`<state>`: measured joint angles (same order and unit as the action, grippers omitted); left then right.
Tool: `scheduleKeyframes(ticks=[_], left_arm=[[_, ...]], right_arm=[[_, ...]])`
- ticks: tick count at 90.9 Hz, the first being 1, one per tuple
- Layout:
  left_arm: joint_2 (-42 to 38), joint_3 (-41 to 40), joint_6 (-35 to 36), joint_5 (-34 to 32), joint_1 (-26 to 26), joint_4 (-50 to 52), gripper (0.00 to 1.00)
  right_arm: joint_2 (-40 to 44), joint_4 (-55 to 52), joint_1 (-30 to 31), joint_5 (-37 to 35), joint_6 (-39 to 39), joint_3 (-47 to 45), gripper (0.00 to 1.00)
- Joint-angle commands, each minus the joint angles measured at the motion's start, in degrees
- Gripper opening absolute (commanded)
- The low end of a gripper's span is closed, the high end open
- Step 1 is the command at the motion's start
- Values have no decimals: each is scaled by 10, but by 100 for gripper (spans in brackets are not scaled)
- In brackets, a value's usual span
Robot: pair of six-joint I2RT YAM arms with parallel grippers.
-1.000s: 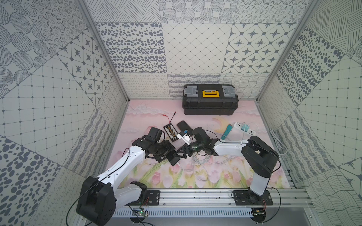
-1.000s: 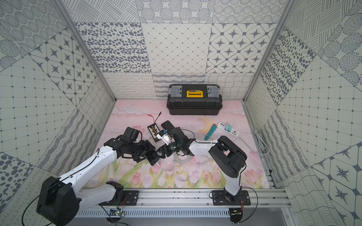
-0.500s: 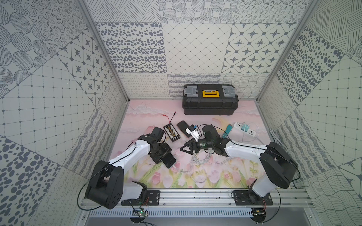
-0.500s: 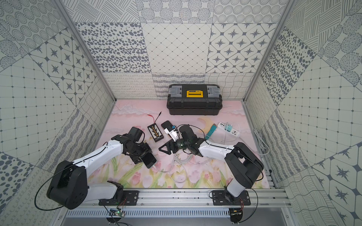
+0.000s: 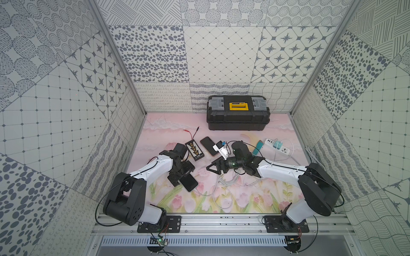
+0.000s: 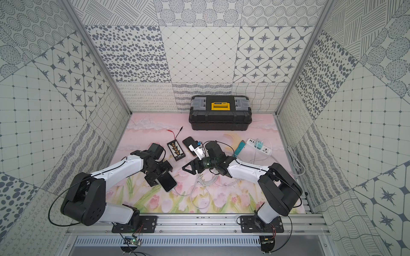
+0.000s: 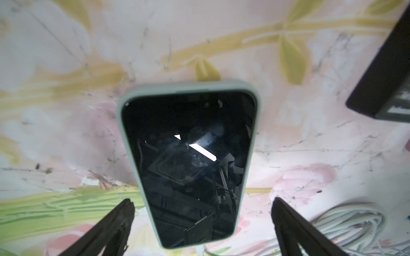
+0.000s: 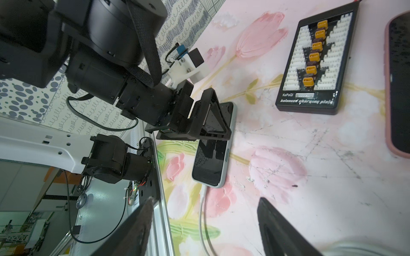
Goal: Plug the charging cable into the phone
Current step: Place the phone at the center of the board, then pick up the charging cable from the center of the board.
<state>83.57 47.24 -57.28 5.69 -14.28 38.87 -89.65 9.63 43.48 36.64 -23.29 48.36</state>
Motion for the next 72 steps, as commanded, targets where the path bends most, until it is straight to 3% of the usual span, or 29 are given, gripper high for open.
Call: scheduleKeyframes(ticks=[1,22,33,54,72], left_arm=[[-15,11,1,-16,3,30,99],[-166,-10,25,16,-12,-1,94],[-242,-51,28,61,-16,-29,88],[-294,-107,23,103,-30,-52,81],[-297,-122,24,107,-30,-60,81]], right_arm=[[26,-14,-7,-24,14,-2,76],[117,-187,-19,-167,48,-3,73],[154,-257,-14,-178,63,-10,60],[131,-358,84,-265,57,-23,33],[110,-377,130,-340,26,-39,30]])
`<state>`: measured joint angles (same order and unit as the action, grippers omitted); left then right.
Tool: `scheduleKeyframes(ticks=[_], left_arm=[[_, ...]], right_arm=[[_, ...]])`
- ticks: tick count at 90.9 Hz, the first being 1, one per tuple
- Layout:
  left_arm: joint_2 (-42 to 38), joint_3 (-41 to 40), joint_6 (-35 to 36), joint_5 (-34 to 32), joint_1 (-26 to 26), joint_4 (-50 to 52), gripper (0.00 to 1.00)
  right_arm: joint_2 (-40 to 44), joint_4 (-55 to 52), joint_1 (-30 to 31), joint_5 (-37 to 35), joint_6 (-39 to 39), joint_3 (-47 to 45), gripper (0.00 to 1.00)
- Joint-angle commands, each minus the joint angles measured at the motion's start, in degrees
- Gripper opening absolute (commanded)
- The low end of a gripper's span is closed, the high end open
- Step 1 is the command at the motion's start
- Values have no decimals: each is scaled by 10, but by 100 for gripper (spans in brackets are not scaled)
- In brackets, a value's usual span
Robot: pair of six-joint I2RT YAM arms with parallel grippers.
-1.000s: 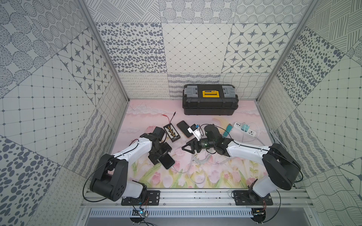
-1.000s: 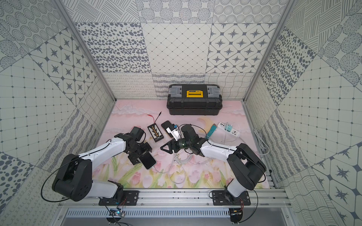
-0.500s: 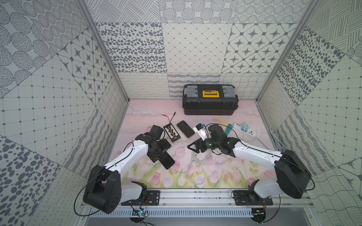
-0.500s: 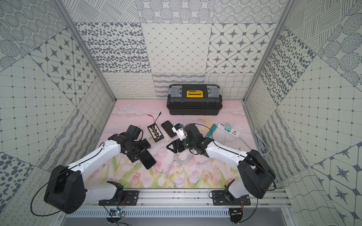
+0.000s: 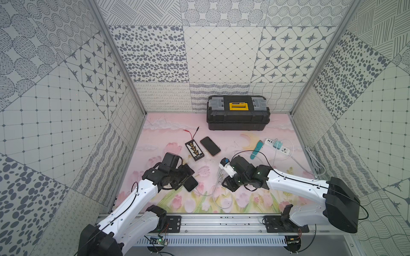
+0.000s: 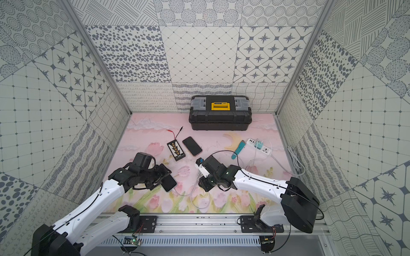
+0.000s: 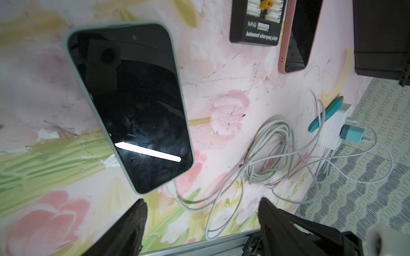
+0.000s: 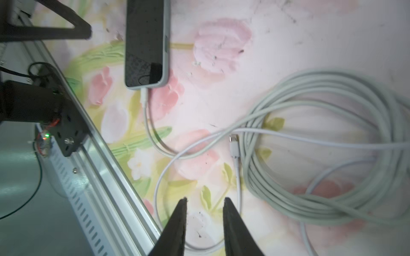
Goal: Plug the charging cable into the phone
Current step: Pick up the charging cable from the center of the board.
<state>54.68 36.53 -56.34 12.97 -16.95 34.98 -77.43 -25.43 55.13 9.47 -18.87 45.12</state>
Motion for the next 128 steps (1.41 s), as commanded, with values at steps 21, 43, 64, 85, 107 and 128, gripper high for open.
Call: scheduleKeyframes(ticks=[21,43,64,85,107,128], left_arm=[[1,-25,9,44,-4,-43,81],[19,-22,11,46,-4,-48,80],[20,-19,16,43,-4,-43,80],[19,1,35,56,-3,-31,81],[1,-10,35,157,-6,-148,77],[76,-6,12,217,-51,-303,69]], right_arm=[[-91,-38,49,-105,-19,11,32],[-147,-43,61,-139,-14,31,32],[-189,-79,86,-161,-20,62,11],[-146,-95,95,-192,-8,60,0],[0,-42,95,-181,54,32,0],[48,21,94,-152,103,20,0]])
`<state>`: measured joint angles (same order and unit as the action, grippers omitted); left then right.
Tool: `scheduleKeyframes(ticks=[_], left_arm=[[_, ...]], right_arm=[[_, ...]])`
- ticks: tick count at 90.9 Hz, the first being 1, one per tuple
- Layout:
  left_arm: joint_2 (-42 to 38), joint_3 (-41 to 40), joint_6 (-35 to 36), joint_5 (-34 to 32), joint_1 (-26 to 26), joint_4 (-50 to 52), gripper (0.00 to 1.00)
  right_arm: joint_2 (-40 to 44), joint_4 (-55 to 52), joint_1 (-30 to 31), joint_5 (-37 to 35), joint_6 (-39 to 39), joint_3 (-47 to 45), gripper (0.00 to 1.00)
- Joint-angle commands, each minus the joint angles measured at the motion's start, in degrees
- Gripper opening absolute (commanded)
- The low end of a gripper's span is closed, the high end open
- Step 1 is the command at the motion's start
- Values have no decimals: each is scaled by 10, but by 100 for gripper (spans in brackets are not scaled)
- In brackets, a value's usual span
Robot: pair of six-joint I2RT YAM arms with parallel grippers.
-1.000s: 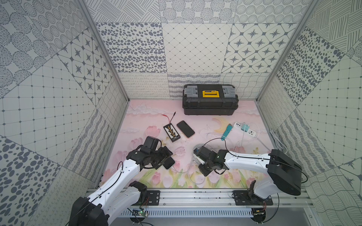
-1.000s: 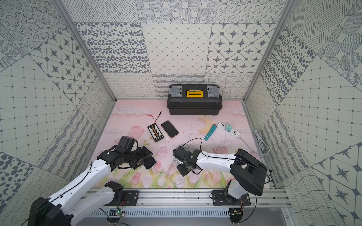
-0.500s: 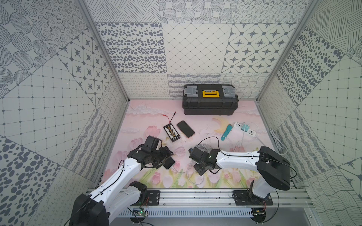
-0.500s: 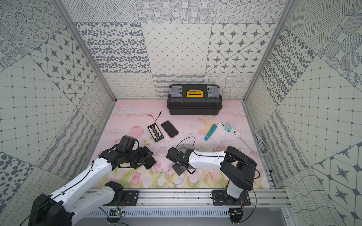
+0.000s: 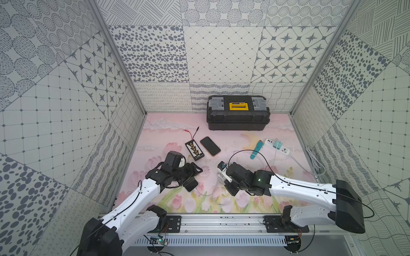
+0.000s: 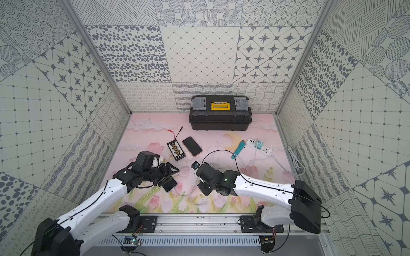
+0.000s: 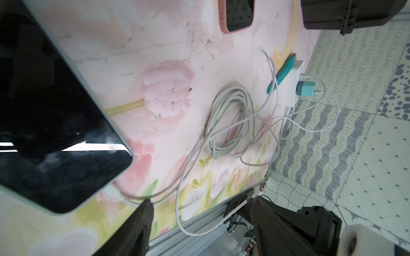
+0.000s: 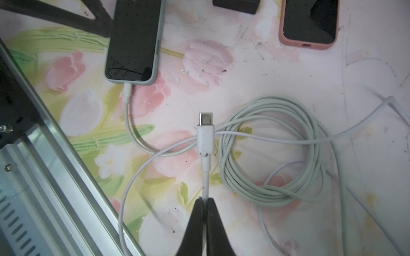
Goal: Plug the charging cable into the phone
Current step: Pick up the charging cable from the center of the board.
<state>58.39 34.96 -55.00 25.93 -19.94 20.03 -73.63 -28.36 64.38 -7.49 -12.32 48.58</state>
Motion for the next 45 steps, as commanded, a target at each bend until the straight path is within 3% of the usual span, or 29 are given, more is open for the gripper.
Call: scheduleKeyframes(ticks=[1,18,27,45], left_arm=[[41,9,-2,89,-21,-159,69],[51,-33,-37,126,-26,-279,62],[71,-36,-45,130,-33,-307,52],[106,-33,-47,149,-42,-347,44]], right_arm=[[11,52,1,19,38,-14,0],[34,77,2,77,33,-27,0],[32,79,1,78,34,-24,0],[35,80,1,76,35,-24,0]])
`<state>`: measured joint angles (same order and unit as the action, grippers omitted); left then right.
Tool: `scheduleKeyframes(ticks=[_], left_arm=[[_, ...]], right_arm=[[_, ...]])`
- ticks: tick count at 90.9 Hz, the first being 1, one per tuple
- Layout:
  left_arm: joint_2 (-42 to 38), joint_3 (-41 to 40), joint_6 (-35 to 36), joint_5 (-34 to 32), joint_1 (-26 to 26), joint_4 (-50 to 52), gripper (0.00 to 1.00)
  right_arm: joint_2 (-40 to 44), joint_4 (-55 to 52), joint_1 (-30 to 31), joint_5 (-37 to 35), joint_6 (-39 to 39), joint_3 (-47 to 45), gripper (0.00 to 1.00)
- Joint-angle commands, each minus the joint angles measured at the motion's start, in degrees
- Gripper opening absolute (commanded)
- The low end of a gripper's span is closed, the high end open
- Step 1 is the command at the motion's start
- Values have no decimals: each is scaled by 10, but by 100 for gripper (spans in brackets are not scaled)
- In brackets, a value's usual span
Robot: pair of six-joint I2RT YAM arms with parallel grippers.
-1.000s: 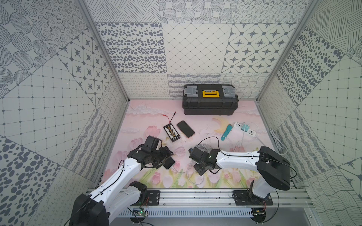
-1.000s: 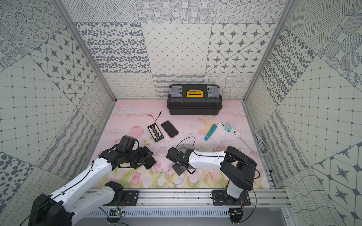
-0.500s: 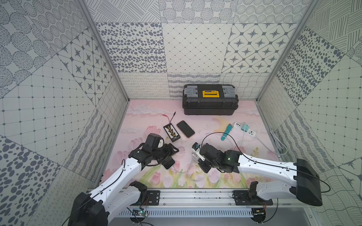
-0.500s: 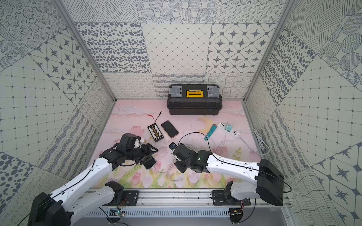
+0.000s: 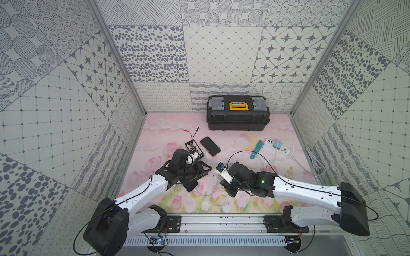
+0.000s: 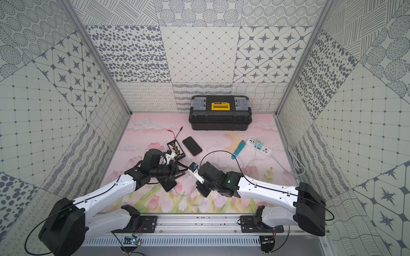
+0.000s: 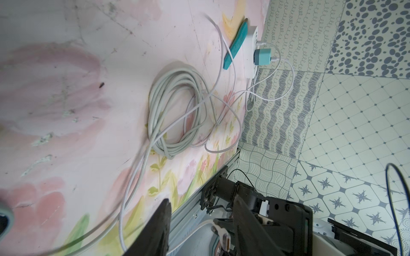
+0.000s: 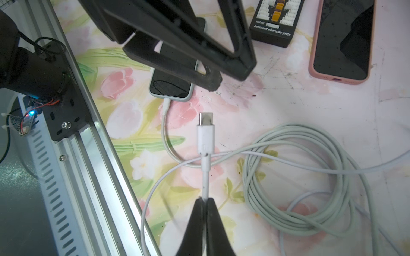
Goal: Plug the charging cable into the phone
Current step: Pick up the charging cable from the center of the board.
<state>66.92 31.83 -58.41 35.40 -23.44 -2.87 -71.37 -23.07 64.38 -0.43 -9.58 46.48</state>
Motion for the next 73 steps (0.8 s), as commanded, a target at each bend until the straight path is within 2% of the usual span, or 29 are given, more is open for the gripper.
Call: scheduleKeyframes(ticks=[1,11,22,39,45,56,73], left_arm=[[21,-3,-14,55,-7,-121,44],[24,-5,-17,68,-11,-140,42],[26,-6,-16,87,-13,-145,35],[11,-19,-1,97,-14,-128,34],[6,-25,2,98,-15,-123,28],[1,-28,8,95,-15,-109,25],[-5,-24,10,104,-16,-105,24]], right_arm=[[13,27,1,6,8,-3,0],[11,27,1,8,9,-1,0],[14,27,0,6,6,-1,0],[17,27,-7,4,5,1,0],[18,27,-10,7,5,1,0],[15,28,-13,4,4,3,0],[12,27,-14,7,3,4,0]])
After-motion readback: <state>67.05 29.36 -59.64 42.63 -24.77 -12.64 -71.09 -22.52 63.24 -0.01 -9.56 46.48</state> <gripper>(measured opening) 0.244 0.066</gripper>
